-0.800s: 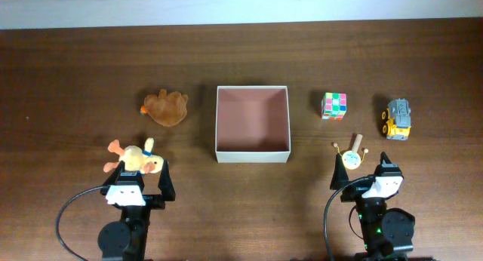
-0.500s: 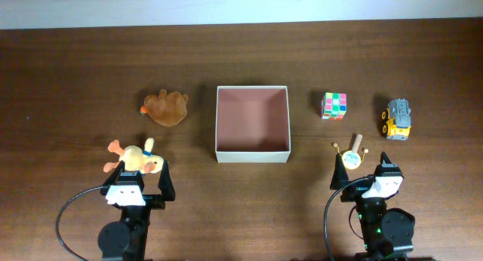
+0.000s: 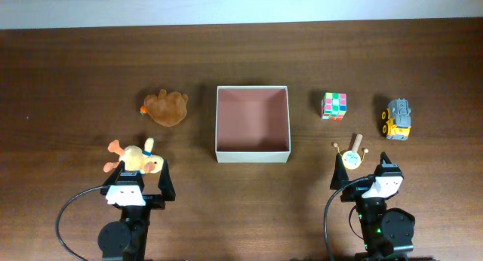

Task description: Pack container

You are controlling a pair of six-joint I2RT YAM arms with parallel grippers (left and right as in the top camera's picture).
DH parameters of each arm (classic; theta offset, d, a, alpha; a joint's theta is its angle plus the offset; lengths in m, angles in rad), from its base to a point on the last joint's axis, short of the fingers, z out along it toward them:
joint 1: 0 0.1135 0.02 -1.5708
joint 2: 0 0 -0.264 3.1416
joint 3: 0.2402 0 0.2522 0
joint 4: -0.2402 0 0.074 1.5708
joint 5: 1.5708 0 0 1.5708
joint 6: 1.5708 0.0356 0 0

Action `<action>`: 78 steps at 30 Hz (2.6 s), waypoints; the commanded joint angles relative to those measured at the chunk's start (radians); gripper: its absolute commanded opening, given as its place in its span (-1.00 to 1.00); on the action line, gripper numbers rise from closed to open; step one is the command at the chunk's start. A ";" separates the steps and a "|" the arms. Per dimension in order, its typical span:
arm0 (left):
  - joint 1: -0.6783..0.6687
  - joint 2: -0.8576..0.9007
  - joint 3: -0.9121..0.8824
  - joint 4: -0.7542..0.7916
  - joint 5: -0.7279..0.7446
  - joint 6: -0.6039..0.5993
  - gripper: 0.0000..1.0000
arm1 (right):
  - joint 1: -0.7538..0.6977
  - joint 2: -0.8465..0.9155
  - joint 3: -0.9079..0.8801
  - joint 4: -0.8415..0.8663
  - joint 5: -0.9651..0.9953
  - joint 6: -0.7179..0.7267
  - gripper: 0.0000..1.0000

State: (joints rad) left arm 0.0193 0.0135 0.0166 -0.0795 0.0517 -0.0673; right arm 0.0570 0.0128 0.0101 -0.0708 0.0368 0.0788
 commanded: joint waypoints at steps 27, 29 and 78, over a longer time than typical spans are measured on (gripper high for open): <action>0.004 -0.008 -0.006 -0.001 -0.006 0.016 0.98 | 0.007 0.318 0.481 -0.248 -0.083 -0.046 0.97; 0.004 -0.008 -0.006 -0.001 -0.006 0.016 0.98 | 0.007 0.445 0.623 -0.370 -0.082 -0.047 0.98; 0.004 -0.008 -0.006 -0.001 -0.006 0.016 0.98 | -0.137 1.711 1.714 -1.280 -0.183 -0.091 0.97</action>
State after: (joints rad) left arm 0.0193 0.0128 0.0166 -0.0795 0.0490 -0.0673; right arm -0.0677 1.6772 1.7039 -1.3415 -0.1558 0.0380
